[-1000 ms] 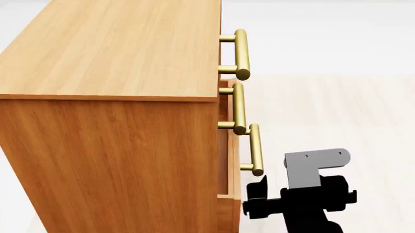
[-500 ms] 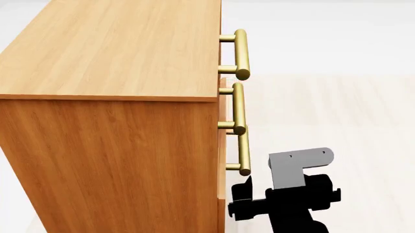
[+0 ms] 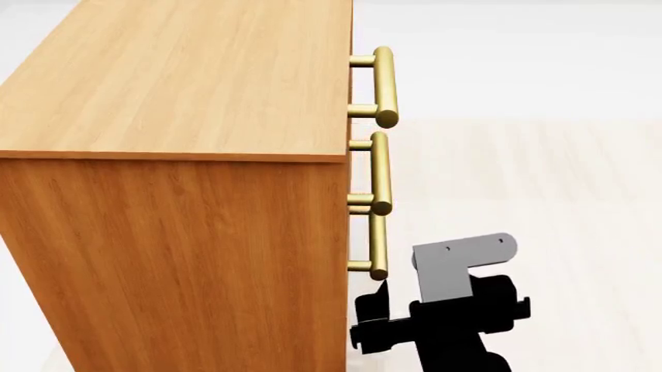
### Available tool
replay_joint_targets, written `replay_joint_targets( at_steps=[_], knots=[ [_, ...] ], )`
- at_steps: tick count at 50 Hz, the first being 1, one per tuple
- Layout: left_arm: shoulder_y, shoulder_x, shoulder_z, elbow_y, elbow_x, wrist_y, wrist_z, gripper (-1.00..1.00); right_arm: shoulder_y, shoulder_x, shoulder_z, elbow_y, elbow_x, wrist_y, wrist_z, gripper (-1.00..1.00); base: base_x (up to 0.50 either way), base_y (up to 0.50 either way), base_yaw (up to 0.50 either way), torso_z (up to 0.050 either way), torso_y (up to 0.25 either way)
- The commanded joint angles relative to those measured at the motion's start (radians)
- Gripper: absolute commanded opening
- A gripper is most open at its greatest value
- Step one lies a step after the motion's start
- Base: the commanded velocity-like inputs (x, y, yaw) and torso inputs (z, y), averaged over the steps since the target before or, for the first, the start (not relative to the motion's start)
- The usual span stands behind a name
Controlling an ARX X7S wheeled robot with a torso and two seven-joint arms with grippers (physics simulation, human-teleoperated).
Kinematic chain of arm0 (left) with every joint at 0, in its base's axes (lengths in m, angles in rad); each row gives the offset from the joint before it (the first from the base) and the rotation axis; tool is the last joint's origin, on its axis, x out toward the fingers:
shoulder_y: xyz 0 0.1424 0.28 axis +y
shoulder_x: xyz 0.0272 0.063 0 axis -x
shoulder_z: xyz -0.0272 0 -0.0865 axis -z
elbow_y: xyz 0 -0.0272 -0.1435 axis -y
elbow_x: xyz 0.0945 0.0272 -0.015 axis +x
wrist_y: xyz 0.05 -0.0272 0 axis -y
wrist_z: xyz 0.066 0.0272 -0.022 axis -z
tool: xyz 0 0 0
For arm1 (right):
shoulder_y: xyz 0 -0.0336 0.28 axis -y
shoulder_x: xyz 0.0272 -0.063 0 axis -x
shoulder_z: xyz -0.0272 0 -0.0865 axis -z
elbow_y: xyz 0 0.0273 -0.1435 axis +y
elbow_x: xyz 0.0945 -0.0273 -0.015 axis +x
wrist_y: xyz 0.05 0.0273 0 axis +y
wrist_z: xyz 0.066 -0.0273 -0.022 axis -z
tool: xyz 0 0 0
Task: Put the bowl in the bottom drawer of the cabinet and close it.
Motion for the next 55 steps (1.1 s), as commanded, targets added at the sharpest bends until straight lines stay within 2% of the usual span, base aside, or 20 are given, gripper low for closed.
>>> replay_joint_targets(
  at_steps=[1,14,25,32,55],
  knots=[
    [0.0,0.0,0.001,-0.005,-0.001,0.006,0.0,1.0,-0.007,-0.017,-0.028,-0.021,0.052,0.009,0.0,1.0,0.0,0.0,0.0,0.0,0.0],
    [-0.003,-0.001,0.002,-0.006,-0.003,0.005,-0.001,1.0,-0.023,0.0,-0.041,-0.06,0.077,0.005,-0.023,1.0,0.0,0.0,0.0,0.0,0.001],
    [-0.004,-0.001,0.004,-0.007,0.001,0.002,-0.004,1.0,-0.084,0.067,-0.053,-0.239,0.14,0.109,-0.113,1.0,0.0,0.0,0.0,0.0,0.0],
    [-0.002,-0.003,0.005,0.003,0.002,-0.007,-0.008,1.0,-0.079,0.089,-0.034,-0.236,0.168,0.142,-0.135,1.0,0.0,0.0,0.0,0.0,0.0],
    [0.015,-0.019,0.017,0.037,0.013,-0.013,-0.007,1.0,-0.184,0.158,0.097,-0.394,0.156,0.141,0.0,1.0,0.0,0.0,0.0,0.0,0.0]
  ],
)
